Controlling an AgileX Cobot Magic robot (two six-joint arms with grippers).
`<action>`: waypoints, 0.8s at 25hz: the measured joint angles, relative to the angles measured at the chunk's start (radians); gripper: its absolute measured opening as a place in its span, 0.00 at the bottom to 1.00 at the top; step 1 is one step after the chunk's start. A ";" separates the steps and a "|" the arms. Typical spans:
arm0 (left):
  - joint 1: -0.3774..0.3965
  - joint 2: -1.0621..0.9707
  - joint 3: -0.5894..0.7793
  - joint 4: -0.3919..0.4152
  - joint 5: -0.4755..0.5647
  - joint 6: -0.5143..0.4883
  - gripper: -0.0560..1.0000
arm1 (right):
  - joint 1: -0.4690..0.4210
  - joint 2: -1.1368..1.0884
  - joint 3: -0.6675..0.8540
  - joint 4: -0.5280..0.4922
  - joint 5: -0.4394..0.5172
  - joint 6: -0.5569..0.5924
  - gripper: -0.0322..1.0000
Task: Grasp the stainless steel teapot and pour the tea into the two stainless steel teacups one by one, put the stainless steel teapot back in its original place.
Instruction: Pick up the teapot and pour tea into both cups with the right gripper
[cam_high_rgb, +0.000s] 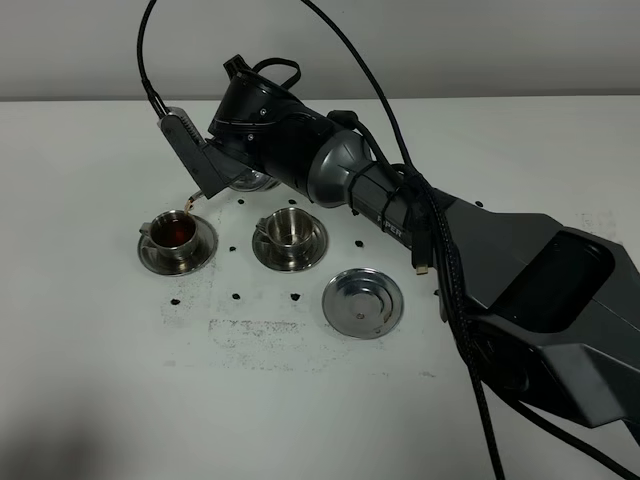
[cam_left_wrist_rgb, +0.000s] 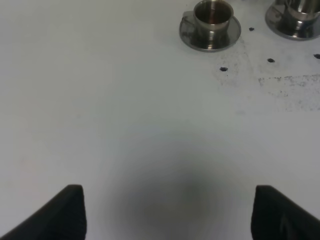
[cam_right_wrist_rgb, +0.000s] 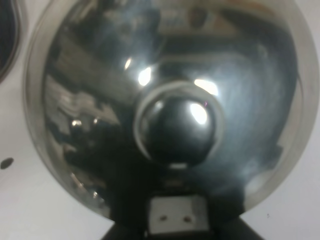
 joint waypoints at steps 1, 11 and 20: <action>0.000 0.000 0.000 0.000 0.000 0.000 0.68 | -0.001 0.000 0.000 0.000 0.000 0.000 0.20; 0.000 0.000 0.000 0.000 0.000 0.000 0.68 | 0.000 0.000 0.000 0.000 0.000 0.002 0.20; 0.000 0.000 0.000 0.000 0.000 0.000 0.68 | 0.000 0.000 0.000 0.039 0.000 0.002 0.20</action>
